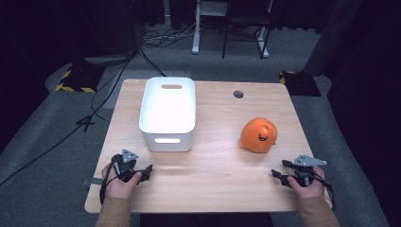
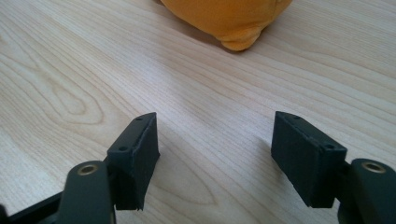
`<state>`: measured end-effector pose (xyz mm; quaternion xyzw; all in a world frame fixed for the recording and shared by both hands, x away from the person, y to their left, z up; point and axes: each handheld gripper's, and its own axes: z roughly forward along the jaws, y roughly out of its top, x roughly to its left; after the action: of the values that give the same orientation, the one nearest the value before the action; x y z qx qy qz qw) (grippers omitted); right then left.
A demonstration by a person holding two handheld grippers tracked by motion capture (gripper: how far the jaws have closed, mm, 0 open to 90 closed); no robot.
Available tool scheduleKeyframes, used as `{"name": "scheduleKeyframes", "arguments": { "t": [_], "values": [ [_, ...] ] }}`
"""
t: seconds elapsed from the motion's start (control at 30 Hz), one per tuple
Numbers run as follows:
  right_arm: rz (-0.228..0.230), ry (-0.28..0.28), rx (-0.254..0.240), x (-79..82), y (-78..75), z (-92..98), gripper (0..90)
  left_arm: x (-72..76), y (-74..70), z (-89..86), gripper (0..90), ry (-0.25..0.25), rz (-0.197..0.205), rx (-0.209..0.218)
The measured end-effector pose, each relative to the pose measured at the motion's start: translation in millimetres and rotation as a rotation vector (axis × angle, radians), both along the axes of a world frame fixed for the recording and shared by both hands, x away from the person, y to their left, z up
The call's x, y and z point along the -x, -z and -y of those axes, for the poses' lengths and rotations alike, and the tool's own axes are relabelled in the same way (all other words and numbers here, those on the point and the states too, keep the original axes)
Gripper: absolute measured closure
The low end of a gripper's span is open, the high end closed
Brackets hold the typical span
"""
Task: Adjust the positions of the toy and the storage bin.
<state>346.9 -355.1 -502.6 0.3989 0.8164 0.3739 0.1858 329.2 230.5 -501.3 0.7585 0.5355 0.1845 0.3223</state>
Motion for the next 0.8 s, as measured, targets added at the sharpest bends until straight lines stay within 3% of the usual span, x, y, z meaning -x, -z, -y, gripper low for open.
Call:
{"name": "scheduleKeyframes", "arguments": {
  "t": [0.23, 0.53, 0.63, 0.8],
  "values": [
    [-0.001, 0.0, 0.0, 0.0, 0.0, 0.0, 32.2, 3.2, -10.2, -3.2, 17.9, -0.007, 0.011, 0.018],
    [0.002, -0.001, 0.0, 0.0, 0.2, -0.1, 32.1, 8.3, -37.5, -4.6, 18.8, -0.008, 0.033, 0.044],
    [0.001, -0.001, 0.001, 0.1, 0.1, 0.0, 32.2, 9.6, -51.7, -6.1, 17.7, 0.009, 0.064, 0.068],
    [0.002, -0.001, 0.001, 0.1, 0.2, 0.0, 32.1, 11.1, -71.3, -6.0, 17.7, 0.037, 0.124, 0.064]
  ]
}}
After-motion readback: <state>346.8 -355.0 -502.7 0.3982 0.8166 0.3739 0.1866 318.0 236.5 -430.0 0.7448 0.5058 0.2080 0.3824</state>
